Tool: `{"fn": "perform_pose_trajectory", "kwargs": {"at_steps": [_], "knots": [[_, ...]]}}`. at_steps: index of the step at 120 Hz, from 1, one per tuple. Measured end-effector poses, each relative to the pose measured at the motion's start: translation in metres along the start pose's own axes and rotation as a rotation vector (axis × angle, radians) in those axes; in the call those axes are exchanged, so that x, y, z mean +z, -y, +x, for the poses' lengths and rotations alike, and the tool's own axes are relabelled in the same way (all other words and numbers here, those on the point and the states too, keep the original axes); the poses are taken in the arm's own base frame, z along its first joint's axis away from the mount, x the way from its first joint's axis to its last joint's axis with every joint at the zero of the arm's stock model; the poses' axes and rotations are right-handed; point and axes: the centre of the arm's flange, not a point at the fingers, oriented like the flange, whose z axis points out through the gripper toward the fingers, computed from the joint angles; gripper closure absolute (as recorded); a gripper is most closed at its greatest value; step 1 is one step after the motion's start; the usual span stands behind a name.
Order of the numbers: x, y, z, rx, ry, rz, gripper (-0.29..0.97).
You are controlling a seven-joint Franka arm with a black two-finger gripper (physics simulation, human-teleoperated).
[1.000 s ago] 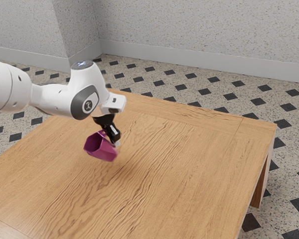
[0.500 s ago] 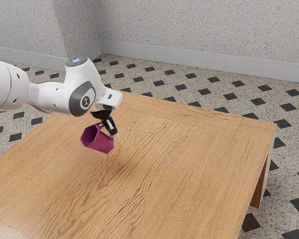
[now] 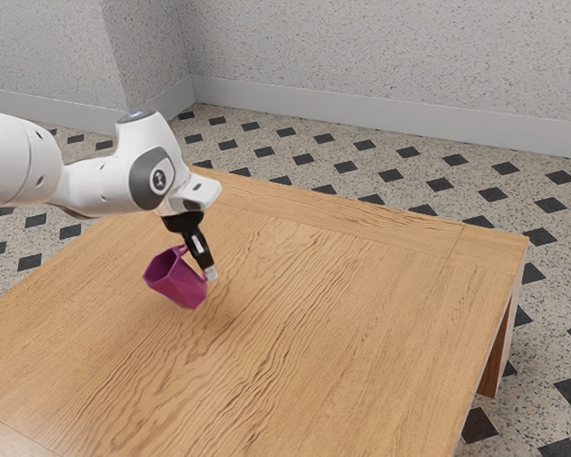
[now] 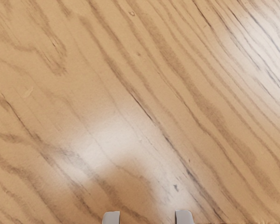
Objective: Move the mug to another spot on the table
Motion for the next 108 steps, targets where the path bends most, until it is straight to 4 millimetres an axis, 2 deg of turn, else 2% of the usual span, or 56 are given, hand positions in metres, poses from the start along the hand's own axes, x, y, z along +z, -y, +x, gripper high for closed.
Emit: {"fn": "perform_pose_trajectory", "kwargs": {"at_steps": [30, 48, 74, 82, 91, 108], "knots": [[0.0, 0.008, 0.008, 0.152, -0.009, 0.093, 0.74], [0.006, 0.012, 0.0, 0.234, 0.006, 0.17, 0.73], [-0.001, 0.012, 0.006, 0.409, 0.143, 0.335, 0.74], [-0.001, 0.004, 0.009, 0.467, 0.227, 0.374, 0.74], [0.008, -0.012, 0.017, 0.513, 0.32, 0.39, 0.74], [0.022, -0.033, 0.021, 0.51, 0.433, 0.41, 0.74]]}}
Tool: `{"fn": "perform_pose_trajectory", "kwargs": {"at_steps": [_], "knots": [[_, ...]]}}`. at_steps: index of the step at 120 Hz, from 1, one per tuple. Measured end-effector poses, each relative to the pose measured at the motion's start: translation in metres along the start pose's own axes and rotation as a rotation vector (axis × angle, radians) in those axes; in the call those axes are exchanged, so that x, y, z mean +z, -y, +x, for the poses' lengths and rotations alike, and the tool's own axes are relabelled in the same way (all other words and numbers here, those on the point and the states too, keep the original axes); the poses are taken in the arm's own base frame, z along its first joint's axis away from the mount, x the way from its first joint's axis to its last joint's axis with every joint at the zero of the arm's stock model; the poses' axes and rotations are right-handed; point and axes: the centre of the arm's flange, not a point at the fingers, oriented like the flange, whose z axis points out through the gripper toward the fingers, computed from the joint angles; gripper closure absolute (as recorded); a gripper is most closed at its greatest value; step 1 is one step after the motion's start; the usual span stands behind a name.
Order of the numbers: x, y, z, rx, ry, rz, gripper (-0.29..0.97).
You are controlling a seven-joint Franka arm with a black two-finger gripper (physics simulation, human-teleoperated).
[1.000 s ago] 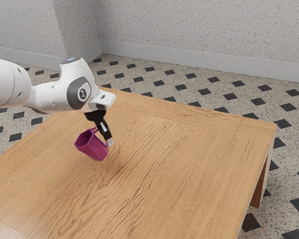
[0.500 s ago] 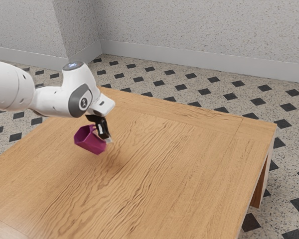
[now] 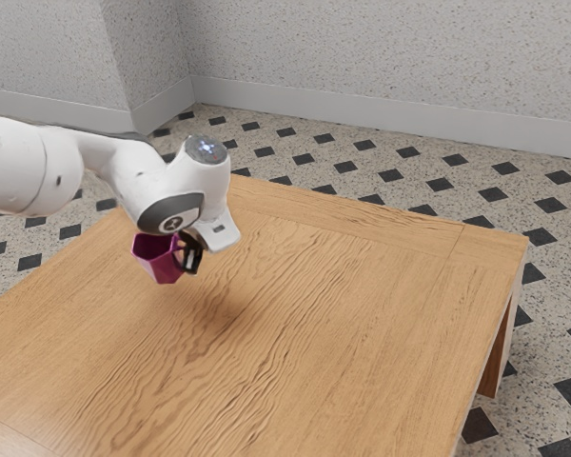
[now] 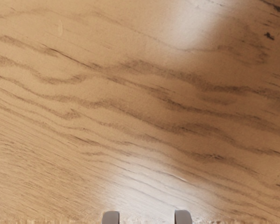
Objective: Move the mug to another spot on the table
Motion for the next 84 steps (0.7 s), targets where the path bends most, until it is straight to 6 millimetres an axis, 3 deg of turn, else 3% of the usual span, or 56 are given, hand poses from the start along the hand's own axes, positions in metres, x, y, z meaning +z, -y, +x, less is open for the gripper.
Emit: {"fn": "perform_pose_trajectory", "kwargs": {"at_steps": [28, 52, 84], "knots": [[0.013, -0.014, 0.014, -0.081, 0.078, -0.025, 0.74], [0.008, -0.009, 0.017, -0.17, 0.082, -0.044, 0.74], [0.009, -0.018, 0.044, -0.18, 0.132, -0.129, 0.74]]}}
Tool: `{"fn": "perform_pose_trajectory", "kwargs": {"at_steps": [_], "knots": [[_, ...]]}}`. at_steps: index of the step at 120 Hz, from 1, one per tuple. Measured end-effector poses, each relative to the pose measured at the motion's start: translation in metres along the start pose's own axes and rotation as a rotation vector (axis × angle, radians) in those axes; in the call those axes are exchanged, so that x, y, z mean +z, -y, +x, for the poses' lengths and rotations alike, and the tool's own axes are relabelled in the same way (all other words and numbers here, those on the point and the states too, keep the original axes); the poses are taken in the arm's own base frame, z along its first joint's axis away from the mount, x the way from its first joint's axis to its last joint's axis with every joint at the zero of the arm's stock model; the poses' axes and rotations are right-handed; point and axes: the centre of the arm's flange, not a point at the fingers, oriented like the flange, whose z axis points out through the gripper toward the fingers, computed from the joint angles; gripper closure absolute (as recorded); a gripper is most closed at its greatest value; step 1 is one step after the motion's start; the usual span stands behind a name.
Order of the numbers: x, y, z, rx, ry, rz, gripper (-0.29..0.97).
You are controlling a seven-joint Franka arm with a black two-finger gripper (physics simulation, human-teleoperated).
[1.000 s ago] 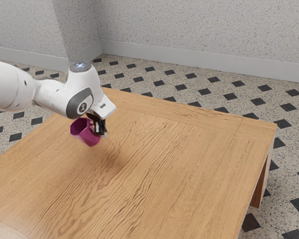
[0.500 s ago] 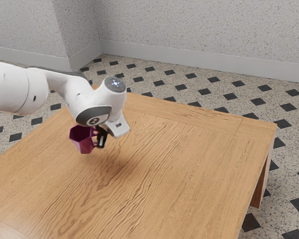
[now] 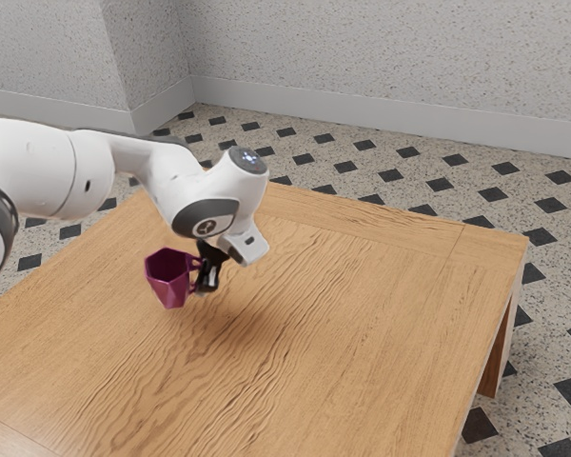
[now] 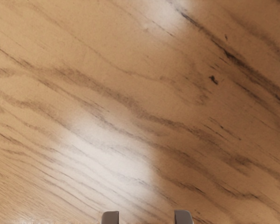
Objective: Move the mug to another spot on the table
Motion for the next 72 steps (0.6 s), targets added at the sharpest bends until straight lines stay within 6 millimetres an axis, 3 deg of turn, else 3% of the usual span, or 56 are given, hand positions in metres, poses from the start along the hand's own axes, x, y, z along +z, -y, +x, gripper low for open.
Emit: {"fn": "perform_pose_trajectory", "kwargs": {"at_steps": [20, 62, 72], "knots": [[-0.001, 0.019, 0.008, -0.034, 0.006, -0.048, 0.74], [0.014, 0.027, 0.008, -0.035, 0.053, -0.167, 0.74], [0.013, 0.037, 0.008, -0.049, 0.044, -0.188, 0.74]]}}
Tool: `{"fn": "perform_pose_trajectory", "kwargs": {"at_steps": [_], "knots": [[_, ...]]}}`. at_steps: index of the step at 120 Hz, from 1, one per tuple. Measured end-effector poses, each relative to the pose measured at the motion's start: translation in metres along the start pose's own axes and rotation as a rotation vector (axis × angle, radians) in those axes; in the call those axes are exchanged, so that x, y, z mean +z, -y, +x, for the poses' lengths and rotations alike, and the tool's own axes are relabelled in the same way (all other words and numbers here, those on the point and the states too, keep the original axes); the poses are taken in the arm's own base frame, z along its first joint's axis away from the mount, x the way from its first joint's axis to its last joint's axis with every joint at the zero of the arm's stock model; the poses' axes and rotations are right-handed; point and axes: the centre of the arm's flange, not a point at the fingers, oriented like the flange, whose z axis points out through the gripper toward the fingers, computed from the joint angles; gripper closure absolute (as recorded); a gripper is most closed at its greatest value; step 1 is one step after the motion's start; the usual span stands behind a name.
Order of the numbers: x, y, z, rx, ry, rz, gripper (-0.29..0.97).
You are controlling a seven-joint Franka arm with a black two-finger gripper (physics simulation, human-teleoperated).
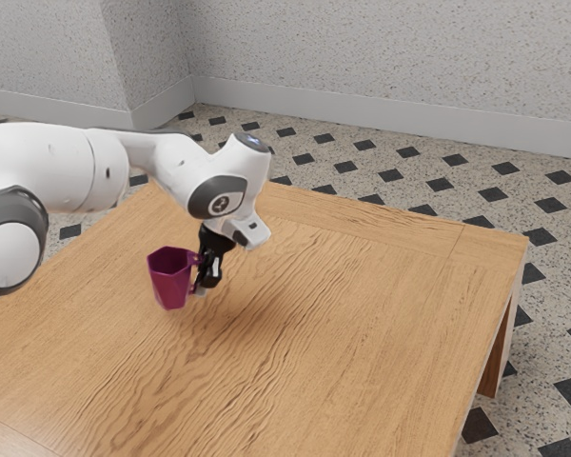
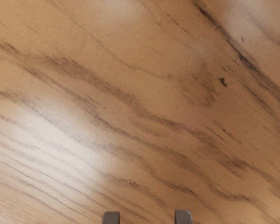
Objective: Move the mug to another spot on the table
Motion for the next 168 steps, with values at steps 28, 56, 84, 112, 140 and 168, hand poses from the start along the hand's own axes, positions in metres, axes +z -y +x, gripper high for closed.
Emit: {"fn": "perform_pose_trajectory", "kwargs": {"at_steps": [28, 56, 84, 112, 140, 168], "knots": [[0.016, 0.01, 0.004, 0.0, 0.013, -0.08, 0.74], [0.023, 0.004, 0.008, 0.023, 0.015, -0.118, 0.73], [0.024, 0.001, 0.01, 0.031, -0.002, -0.154, 0.34], [0.02, -0.001, 0.008, 0.029, -0.023, -0.182, 0.11], [-0.002, 0.001, -0.001, 0.017, -0.051, -0.175, 0.04], [-0.04, 0.001, -0.019, 0.001, -0.087, -0.158, 0.01]]}}
